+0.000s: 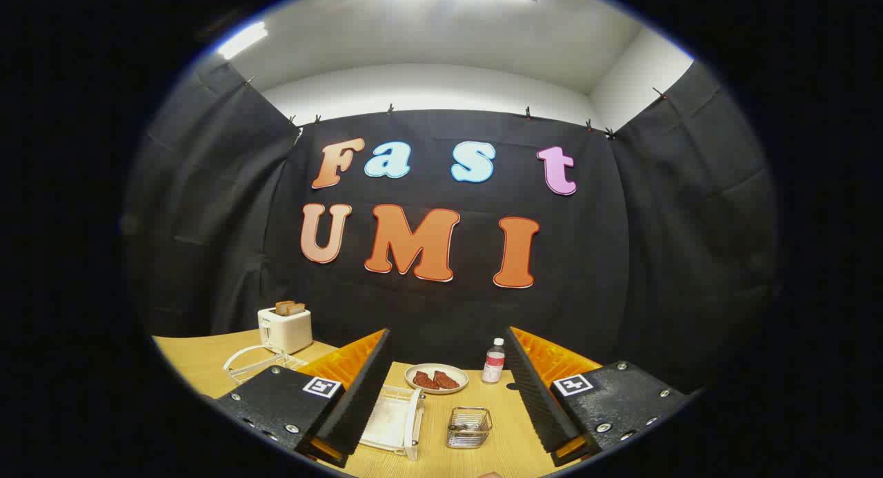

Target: Take the plate from the dish rack, then take the spoon from the basket and place it into the plate.

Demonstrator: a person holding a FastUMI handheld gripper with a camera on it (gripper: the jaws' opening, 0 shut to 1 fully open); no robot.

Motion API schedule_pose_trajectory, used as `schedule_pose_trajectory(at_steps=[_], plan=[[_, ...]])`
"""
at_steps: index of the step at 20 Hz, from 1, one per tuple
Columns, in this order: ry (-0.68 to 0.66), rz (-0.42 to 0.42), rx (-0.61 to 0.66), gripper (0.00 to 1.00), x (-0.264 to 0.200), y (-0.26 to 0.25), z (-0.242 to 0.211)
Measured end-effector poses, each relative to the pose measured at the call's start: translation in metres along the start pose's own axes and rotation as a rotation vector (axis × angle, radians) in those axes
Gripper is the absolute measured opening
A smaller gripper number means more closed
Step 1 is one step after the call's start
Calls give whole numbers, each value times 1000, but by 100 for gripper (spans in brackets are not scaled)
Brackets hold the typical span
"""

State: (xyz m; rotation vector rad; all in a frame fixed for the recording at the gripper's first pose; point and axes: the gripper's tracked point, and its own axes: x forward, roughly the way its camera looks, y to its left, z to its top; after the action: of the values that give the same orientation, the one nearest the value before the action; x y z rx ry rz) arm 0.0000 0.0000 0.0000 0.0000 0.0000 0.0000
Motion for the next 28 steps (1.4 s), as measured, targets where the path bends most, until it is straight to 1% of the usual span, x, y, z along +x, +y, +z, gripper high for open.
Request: schedule_pose_trajectory(at_steps=[4,9,18,24,28], plan=[[-24,4,28,96,-2,-1,8],[-52,5,4,96,-4,1,12],[-40,55,3,96,-1,32,2],[23,110,11,96,20,58,-2],[137,173,72,96,47,82,-18]])
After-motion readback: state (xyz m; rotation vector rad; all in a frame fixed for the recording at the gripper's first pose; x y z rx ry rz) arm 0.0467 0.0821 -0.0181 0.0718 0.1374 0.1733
